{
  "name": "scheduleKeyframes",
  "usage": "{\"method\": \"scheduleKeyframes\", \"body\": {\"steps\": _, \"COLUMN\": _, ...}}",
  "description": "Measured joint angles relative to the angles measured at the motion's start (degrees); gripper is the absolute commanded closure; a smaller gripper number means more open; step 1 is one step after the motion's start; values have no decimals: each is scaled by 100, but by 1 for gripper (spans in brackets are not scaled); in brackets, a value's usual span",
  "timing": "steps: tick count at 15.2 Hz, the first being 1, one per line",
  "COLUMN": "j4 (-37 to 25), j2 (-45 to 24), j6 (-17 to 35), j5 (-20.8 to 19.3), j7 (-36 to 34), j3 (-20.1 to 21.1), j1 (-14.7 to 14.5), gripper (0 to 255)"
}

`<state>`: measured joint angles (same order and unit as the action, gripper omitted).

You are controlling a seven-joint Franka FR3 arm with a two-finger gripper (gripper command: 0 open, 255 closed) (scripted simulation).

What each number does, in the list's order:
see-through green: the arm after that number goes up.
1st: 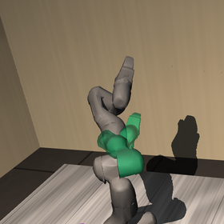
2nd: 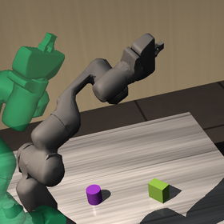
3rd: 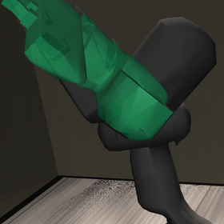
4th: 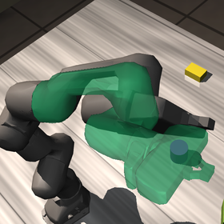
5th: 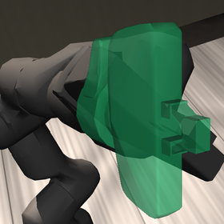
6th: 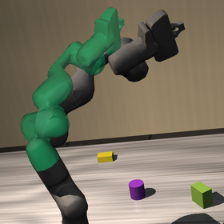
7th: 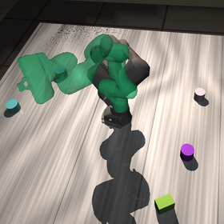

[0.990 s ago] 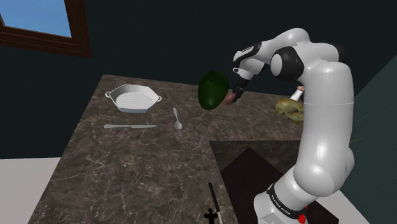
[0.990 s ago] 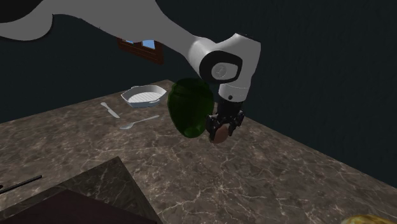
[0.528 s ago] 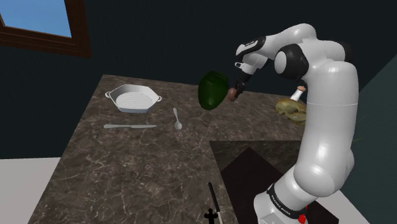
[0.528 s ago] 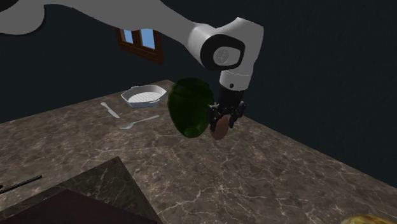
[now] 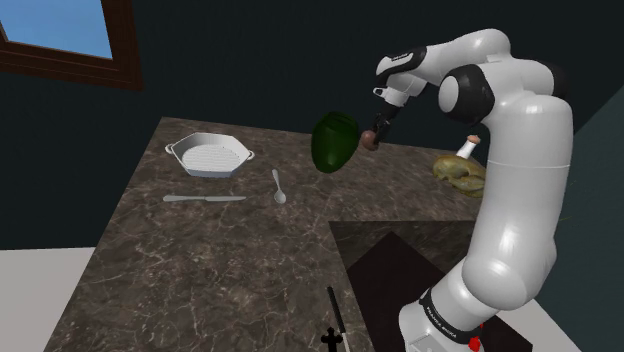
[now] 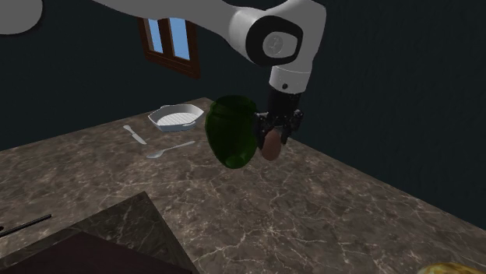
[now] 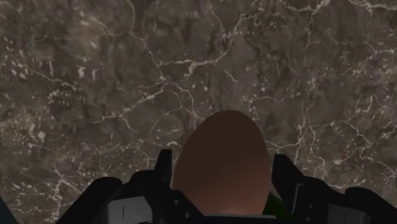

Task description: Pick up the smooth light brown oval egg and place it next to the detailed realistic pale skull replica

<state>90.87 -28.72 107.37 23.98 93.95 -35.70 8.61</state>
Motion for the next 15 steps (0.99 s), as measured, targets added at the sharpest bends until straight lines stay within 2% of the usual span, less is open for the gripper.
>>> {"method": "scheduleKeyframes", "body": {"steps": 15, "j4": -813, "j2": 258, "j6": -994, "j5": -217, "j7": -241, "j3": -112, "j1": 53, "gripper": 255}}
